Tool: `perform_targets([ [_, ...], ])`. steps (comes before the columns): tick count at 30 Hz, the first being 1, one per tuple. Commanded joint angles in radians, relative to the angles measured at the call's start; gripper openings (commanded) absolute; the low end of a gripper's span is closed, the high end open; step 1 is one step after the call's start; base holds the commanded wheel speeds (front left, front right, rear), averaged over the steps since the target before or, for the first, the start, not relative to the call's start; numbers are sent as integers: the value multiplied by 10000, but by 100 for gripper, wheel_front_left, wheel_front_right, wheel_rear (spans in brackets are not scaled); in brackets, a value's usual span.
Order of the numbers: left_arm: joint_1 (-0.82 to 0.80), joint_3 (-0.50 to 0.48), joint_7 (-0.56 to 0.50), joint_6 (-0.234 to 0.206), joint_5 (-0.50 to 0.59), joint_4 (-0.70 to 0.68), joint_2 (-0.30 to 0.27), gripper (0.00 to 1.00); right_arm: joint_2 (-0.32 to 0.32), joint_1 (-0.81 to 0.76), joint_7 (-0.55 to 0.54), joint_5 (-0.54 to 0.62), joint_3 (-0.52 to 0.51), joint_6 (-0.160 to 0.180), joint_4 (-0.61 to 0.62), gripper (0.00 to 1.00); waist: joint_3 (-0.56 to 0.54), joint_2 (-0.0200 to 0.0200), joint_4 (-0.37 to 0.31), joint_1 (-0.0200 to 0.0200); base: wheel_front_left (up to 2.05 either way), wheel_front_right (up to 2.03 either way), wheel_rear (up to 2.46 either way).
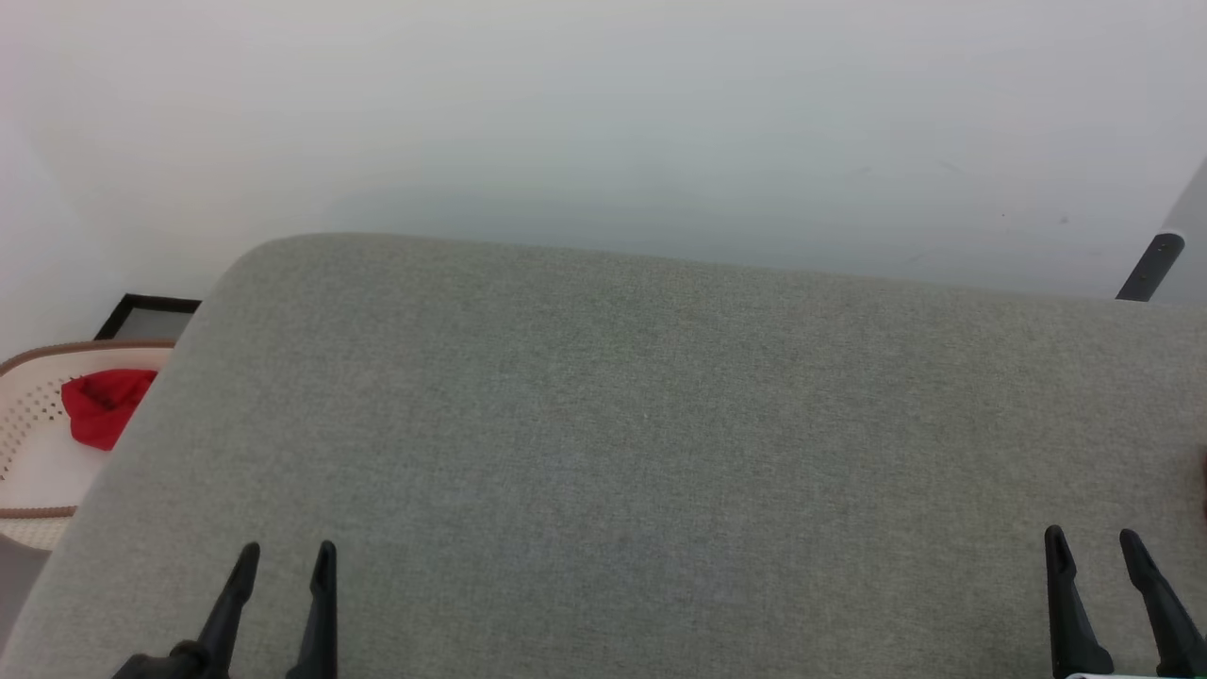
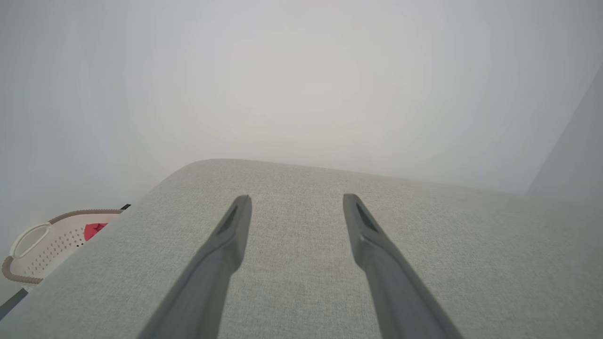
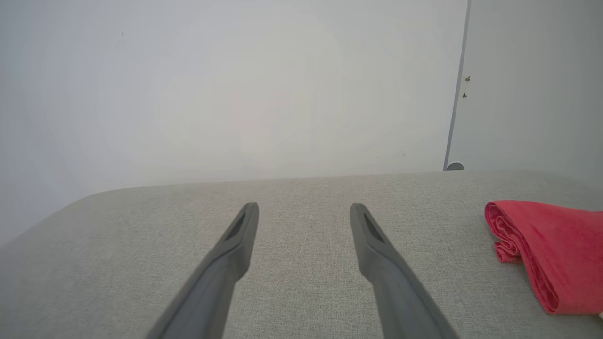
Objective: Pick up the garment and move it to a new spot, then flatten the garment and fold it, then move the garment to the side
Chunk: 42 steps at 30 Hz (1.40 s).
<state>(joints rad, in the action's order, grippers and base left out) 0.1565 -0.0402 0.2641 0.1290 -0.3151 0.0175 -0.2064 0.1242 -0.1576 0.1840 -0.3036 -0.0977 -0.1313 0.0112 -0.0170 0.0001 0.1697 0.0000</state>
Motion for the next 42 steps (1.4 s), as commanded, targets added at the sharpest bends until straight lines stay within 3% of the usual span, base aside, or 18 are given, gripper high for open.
perform_targets([
  [1,135,-33,-9,28,55,-25,9,100,-26,-122,-18,38,-61,12,94,100,4,-1,-7,0,0,0,0],
  [29,-11,18,-9,29,-180,107,33,100,-100,-218,-282,-73,-48,12,431,100,59,-1,-11,0,0,0,0],
  [30,34,33,0,0,-117,98,27,0,-123,-217,-274,-23,-50,0,395,0,59,-1,-11,0,0,0,0],
  [35,163,118,-21,-3,-198,496,246,0,-228,-211,-290,-106,7,0,-34,0,63,-1,-19,0,0,0,0],
  [42,-103,93,-334,-9,-1492,649,325,0,-272,72,-545,-1373,-2,1,-268,0,70,-1,-115,0,0,0,0],
])
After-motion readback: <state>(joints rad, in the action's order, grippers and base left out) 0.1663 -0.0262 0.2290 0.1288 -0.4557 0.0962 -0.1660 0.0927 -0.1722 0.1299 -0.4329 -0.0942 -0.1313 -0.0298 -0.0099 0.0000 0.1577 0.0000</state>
